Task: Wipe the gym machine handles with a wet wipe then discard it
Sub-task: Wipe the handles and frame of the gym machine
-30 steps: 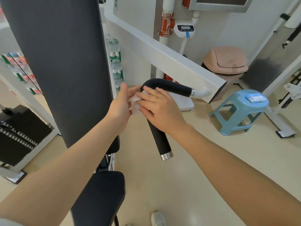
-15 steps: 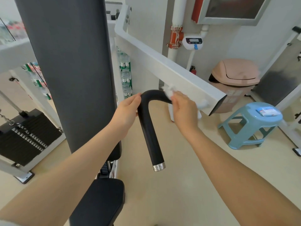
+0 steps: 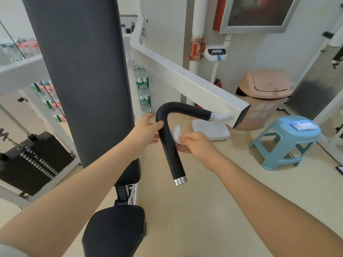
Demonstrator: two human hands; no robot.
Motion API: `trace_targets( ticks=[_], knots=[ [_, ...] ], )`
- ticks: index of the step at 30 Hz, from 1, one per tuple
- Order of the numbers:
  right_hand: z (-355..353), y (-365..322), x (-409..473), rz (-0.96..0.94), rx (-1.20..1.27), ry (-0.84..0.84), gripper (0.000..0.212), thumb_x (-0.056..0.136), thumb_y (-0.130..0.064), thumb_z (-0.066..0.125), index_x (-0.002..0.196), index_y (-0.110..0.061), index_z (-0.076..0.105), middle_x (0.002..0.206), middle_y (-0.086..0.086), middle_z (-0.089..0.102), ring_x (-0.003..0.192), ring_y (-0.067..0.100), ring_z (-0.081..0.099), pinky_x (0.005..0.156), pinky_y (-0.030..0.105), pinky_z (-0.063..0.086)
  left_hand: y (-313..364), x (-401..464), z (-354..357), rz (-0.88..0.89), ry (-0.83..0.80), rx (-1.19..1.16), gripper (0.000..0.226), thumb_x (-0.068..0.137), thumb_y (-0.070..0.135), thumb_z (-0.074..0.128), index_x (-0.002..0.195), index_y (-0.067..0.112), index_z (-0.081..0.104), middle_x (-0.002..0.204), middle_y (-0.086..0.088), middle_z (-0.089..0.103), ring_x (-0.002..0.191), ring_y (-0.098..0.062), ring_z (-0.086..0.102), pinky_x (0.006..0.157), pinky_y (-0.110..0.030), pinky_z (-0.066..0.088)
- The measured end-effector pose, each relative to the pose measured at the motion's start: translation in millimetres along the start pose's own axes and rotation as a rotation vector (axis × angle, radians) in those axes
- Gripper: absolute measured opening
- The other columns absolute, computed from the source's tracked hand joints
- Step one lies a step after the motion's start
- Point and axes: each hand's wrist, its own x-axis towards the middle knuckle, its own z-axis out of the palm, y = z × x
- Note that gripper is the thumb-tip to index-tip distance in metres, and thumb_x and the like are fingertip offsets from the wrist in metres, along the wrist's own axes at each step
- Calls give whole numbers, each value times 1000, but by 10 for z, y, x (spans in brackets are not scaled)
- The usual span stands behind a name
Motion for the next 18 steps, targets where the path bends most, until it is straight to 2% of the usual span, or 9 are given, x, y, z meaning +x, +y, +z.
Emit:
trace_targets(
  ticks=[2,4,5,6,8,10,13,15,18],
  knots=[
    [-46,0,-64,35,-70,-60,27,94,-6,43,78,6,61,87,12,69,74,11,70,67,9,51,-71,-57,32,-25,-45,25,38,95,27,50,132,22,43,94,4,64,85,-12,63,81,-27,51],
    [-2,-56,7,6,-230,-17,33,93,-9,42,64,-9,56,75,5,66,80,20,69,76,22,53,-122,-107,56,3,-43,31,26,95,25,49,121,26,49,92,5,65,84,-12,64,82,-27,50],
    [37,-77,60,-27,-333,32,34,93,-13,42,61,-12,52,69,1,62,80,22,66,80,30,53,-134,-119,62,17,-36,25,24,95,23,50,118,28,50,90,6,65,84,-11,65,83,-27,50],
    [84,-85,90,-56,-395,75,33,92,-16,42,60,-11,50,65,0,58,74,21,61,78,34,51,-144,-133,64,23,-35,14,23,94,22,51,115,30,49,88,7,66,84,-11,65,84,-28,50],
    [119,-56,42,-106,-396,104,33,90,-17,43,58,-10,46,59,2,47,62,16,47,65,31,42,-147,-149,68,27,-52,1,24,93,21,53,114,32,47,88,7,66,85,-11,64,85,-29,50],
    [48,76,-96,-77,-383,-19,38,87,-10,45,49,-14,37,50,-4,38,52,11,36,56,26,31,-168,-168,63,6,-78,-20,27,92,20,54,114,32,45,90,6,65,85,-12,65,86,-30,51],
    [-58,207,-255,127,-321,-325,52,88,-1,41,40,-20,42,41,-12,42,45,4,42,52,16,36,-257,-226,53,-38,-151,-29,26,92,21,55,115,29,47,98,1,67,86,-14,66,86,-30,51],
    [-34,197,-200,107,-192,-259,52,89,1,39,41,-19,37,41,-10,36,43,3,37,52,19,32,-327,-257,61,-38,-182,-15,24,92,23,55,114,28,49,102,-1,67,88,-15,67,84,-28,52],
    [47,150,-100,-8,-50,-74,43,91,-7,44,52,-18,29,55,-2,24,53,9,26,54,23,23,-369,-263,68,-14,-161,-18,22,91,23,57,112,28,51,100,-1,69,90,-16,67,85,-28,51]
  ],
)
